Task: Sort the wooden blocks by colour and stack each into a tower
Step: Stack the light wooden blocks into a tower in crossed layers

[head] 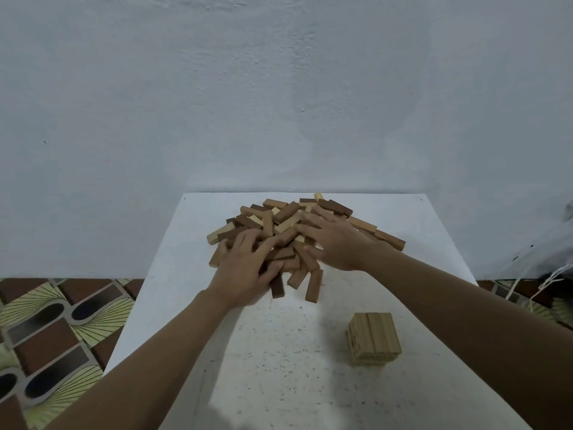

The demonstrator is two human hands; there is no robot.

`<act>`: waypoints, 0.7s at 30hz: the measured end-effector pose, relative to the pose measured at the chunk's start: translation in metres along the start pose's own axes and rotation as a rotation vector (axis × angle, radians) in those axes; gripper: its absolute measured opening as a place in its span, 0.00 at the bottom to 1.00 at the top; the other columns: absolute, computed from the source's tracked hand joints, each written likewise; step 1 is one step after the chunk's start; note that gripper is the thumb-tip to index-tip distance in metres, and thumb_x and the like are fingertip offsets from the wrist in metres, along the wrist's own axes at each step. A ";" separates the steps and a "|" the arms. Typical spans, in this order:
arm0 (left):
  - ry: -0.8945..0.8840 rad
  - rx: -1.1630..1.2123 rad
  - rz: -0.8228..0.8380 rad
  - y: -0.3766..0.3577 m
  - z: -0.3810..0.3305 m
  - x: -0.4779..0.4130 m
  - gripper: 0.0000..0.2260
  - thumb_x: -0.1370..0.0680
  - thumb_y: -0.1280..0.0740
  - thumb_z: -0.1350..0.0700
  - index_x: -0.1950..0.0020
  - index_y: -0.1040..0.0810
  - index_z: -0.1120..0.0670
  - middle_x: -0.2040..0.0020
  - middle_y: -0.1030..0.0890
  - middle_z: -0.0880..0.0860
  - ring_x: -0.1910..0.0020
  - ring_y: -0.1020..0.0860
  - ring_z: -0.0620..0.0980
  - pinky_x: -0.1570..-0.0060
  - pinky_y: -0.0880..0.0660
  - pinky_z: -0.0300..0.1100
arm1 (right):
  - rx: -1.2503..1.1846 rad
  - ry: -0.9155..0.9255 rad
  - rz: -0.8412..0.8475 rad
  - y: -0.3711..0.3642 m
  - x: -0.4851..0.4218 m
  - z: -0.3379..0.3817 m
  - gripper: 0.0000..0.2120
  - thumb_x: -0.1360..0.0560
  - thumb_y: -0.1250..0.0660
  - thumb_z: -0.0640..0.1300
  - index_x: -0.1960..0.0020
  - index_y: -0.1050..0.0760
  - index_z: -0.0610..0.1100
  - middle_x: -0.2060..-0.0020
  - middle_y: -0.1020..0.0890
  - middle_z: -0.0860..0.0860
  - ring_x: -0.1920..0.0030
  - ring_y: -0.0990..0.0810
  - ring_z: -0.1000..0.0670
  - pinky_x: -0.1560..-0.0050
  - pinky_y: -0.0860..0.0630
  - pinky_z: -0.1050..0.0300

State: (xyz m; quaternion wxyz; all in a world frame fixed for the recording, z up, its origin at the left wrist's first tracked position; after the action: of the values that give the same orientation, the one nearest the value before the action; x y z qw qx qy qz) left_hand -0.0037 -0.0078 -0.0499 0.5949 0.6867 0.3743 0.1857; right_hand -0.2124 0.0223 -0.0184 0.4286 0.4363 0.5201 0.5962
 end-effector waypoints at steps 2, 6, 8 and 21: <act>-0.060 -0.025 0.100 -0.006 -0.007 -0.012 0.28 0.20 0.54 0.32 0.19 0.48 0.35 0.19 0.43 0.48 0.19 0.48 0.50 0.31 0.44 0.61 | 0.003 -0.004 0.061 -0.008 -0.007 -0.007 0.26 0.16 0.47 0.57 0.21 0.43 0.52 0.19 0.48 0.51 0.19 0.52 0.46 0.27 0.38 0.36; -0.098 -0.121 0.160 -0.019 -0.009 -0.026 0.30 0.19 0.57 0.31 0.22 0.35 0.40 0.17 0.44 0.48 0.18 0.46 0.51 0.30 0.46 0.64 | 0.029 -0.009 0.003 -0.011 -0.005 -0.016 0.24 0.17 0.44 0.57 0.23 0.38 0.53 0.25 0.37 0.49 0.25 0.39 0.43 0.35 0.29 0.38; -0.100 -0.096 0.061 -0.019 -0.003 -0.022 0.26 0.18 0.52 0.33 0.27 0.27 0.42 0.20 0.37 0.48 0.21 0.40 0.52 0.33 0.43 0.62 | 0.008 -0.008 -0.051 -0.012 0.002 -0.020 0.22 0.18 0.42 0.55 0.26 0.33 0.52 0.32 0.31 0.49 0.31 0.33 0.45 0.40 0.25 0.43; 0.063 0.086 -0.229 0.003 0.012 -0.003 0.18 0.24 0.36 0.45 0.34 0.26 0.38 0.34 0.31 0.46 0.31 0.31 0.49 0.39 0.41 0.55 | -0.147 -0.024 -0.353 -0.004 0.010 -0.029 0.07 0.23 0.36 0.46 0.57 0.22 0.47 0.57 0.23 0.52 0.55 0.28 0.51 0.56 0.32 0.52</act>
State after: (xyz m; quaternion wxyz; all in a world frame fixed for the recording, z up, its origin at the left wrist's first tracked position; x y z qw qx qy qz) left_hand 0.0040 -0.0183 -0.0494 0.5699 0.6583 0.4764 0.1219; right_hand -0.2425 0.0253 -0.0243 0.5635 0.3127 0.5384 0.5429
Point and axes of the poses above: each hand's wrist, its own x-axis away from the middle knuckle, its own y-axis out of the back of the hand, z = x × y, the point moved 4 cm from there along -x, towards the middle knuckle
